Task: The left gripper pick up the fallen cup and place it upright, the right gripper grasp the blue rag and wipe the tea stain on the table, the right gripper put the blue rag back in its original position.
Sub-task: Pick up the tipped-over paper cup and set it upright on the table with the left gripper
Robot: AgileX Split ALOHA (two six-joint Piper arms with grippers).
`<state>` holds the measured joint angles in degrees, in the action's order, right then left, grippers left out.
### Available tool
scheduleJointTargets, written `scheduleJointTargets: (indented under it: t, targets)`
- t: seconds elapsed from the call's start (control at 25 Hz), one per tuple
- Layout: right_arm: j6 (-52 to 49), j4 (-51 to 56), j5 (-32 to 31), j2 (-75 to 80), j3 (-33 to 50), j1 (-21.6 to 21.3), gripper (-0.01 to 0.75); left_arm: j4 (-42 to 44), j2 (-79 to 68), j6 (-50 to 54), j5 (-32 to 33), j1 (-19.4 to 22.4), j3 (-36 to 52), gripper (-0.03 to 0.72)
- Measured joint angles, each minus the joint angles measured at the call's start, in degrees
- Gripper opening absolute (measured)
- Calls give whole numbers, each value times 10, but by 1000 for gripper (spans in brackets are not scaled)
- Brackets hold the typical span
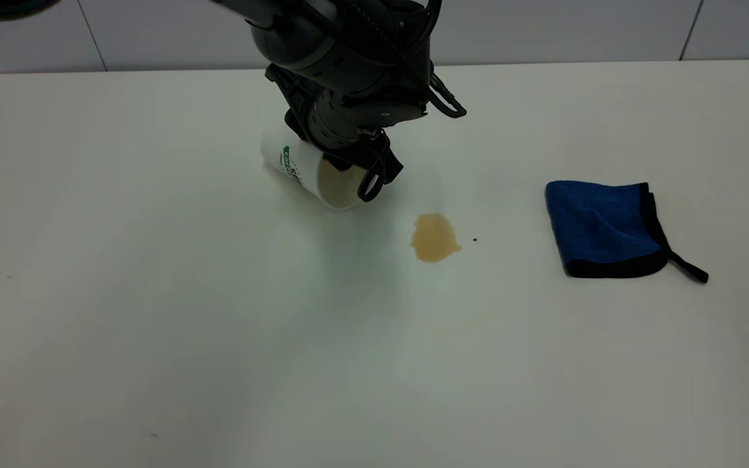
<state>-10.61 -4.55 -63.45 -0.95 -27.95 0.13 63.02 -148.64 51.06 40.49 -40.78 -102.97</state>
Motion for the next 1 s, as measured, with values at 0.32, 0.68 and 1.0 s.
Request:
scheduleJointTargets:
  t: [0.32,0.68,1.0]
  targets:
    - [0,0,0,0,0,0,491,-46,42,-76,47,8,-4,6]
    - [0,0,0,0,0,0,491,-447,155,-406,28,125,-12,4]
    - [0,0,0,0,0,0,491,-752,153,-630,70,241,-13,4]
